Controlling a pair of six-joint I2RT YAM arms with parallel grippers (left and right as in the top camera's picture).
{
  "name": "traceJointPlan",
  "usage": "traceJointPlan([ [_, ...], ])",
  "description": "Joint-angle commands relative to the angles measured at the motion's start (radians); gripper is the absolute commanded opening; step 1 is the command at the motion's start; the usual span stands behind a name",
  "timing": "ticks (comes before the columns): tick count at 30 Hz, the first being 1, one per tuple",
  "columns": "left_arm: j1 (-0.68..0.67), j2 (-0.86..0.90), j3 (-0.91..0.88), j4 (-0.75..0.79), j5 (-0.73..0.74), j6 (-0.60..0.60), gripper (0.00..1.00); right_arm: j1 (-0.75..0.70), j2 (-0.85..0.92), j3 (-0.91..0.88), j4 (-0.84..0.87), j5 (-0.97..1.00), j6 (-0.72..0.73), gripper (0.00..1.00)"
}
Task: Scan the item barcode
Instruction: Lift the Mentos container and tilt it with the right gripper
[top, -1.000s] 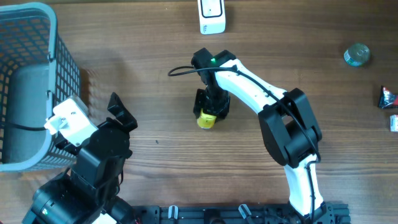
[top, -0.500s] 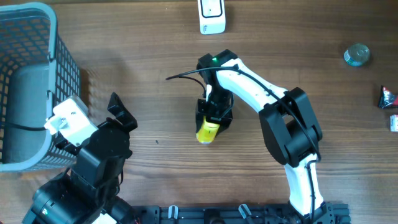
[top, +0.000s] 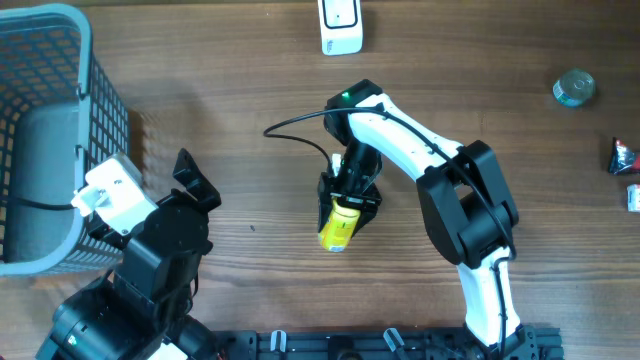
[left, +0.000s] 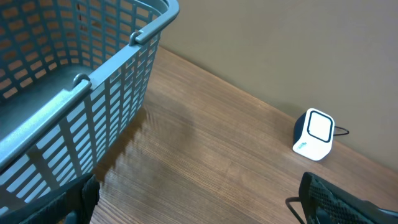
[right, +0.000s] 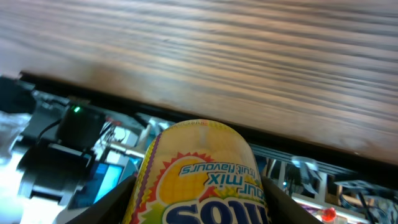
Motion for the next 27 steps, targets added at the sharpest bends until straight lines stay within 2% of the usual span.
traceJointPlan([
  [1, 0.005, -0.006, -0.001, -0.004, 0.017, -0.017, 1.00, -0.002, 0.021, -0.003, -0.002, -0.124, -0.064, 0.33],
  [11, 0.005, -0.006, -0.001, -0.004, 0.021, -0.017, 1.00, -0.005, 0.021, -0.003, 0.071, -0.151, -0.051, 0.34],
  [27, 0.005, -0.005, -0.001, -0.003, 0.021, -0.017, 1.00, -0.011, 0.021, -0.003, 0.092, -0.151, -0.035, 0.34],
])
